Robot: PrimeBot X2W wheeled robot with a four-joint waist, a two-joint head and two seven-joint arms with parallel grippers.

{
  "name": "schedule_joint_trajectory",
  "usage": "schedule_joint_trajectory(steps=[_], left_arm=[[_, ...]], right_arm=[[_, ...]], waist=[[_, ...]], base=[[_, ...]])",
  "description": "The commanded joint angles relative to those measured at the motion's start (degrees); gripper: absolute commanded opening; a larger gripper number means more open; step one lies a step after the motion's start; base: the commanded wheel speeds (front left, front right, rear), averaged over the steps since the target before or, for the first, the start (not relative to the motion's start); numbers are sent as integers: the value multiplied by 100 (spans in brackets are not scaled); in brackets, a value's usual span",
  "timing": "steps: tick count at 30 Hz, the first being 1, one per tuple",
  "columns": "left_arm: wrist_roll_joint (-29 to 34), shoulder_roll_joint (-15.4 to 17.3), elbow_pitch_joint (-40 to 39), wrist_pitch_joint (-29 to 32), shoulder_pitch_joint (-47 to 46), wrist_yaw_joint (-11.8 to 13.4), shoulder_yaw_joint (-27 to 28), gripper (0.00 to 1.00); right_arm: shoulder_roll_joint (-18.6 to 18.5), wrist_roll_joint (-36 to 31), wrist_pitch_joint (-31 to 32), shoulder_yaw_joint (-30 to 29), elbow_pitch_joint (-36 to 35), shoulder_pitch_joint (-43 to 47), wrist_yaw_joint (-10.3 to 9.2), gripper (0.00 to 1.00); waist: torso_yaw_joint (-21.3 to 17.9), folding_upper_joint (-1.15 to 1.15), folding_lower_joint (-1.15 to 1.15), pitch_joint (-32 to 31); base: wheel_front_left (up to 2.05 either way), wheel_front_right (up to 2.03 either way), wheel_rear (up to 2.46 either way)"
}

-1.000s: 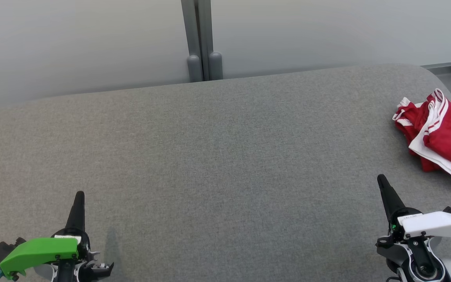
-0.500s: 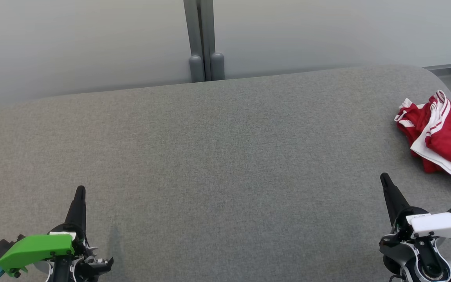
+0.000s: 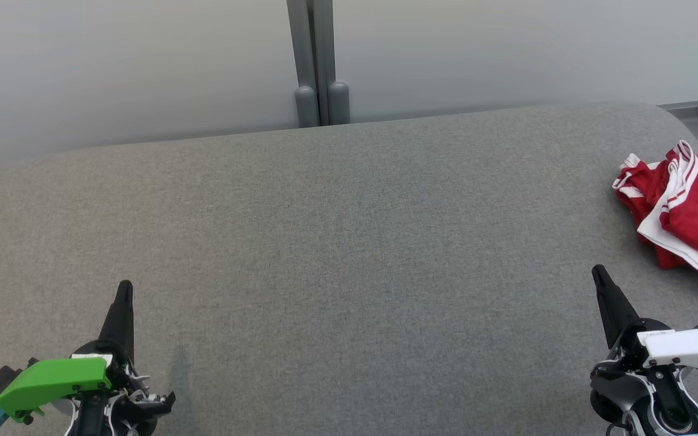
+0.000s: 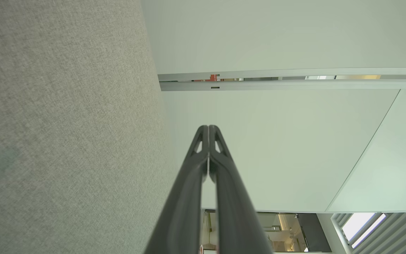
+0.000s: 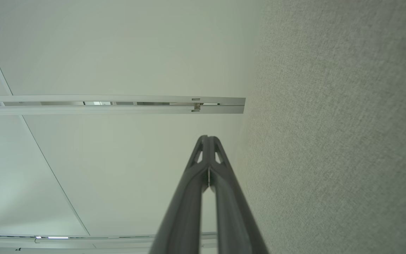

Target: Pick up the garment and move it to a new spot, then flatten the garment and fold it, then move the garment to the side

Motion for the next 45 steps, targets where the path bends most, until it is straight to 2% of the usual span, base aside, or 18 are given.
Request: schedule_joint_trajectory(steps=[1, 45], left_arm=[[-24, 40, -8, 21, -62, 12, 13, 0], [-22, 40, -8, 20, -62, 12, 11, 0]], right_arm=[[-30, 17, 19, -13, -24, 62, -2, 0], [-30, 18, 18, -11, -22, 62, -2, 0]], waist=[[0, 0, 0, 0], [0, 0, 0, 0]], base=[[0, 0, 0], [0, 0, 0]])
